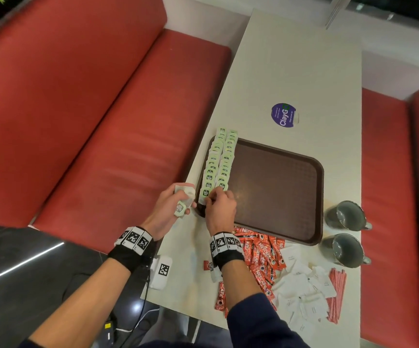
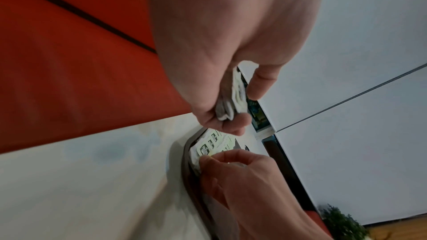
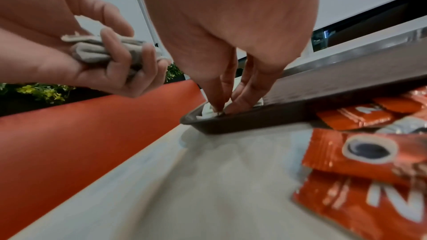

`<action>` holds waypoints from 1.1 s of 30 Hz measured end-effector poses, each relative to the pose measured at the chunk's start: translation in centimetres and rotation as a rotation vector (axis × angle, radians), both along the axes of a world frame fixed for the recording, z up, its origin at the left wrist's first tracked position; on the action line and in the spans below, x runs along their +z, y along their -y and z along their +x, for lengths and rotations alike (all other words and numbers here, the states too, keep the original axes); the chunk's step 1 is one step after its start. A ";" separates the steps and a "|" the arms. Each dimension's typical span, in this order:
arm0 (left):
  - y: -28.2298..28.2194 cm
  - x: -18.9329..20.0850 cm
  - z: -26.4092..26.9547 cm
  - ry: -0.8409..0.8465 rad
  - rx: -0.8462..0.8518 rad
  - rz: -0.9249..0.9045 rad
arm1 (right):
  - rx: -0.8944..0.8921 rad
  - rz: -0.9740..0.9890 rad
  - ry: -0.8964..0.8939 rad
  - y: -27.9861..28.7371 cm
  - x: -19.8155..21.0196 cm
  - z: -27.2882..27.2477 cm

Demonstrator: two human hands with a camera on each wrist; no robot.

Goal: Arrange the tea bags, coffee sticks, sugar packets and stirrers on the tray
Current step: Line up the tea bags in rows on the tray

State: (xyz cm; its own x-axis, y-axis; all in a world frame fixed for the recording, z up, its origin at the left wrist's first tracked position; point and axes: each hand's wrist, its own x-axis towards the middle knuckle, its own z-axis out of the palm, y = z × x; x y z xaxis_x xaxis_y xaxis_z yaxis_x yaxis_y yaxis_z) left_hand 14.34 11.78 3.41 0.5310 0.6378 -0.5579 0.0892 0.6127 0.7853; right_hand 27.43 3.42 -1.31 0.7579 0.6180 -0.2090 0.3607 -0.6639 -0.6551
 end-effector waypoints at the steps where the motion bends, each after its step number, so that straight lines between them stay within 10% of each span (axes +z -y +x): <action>1: 0.1 0.1 0.0 0.022 -0.014 -0.003 | -0.002 0.011 0.007 0.0 0.2 0.0; 13: 0.7 0.3 0.0 0.057 -0.228 0.265 | 0.039 0.226 -0.474 1.2 5.2 1.5; 33: 0.5 0.0 0.1 -0.065 -0.263 0.493 | -0.012 0.413 -0.651 2.9 7.6 4.1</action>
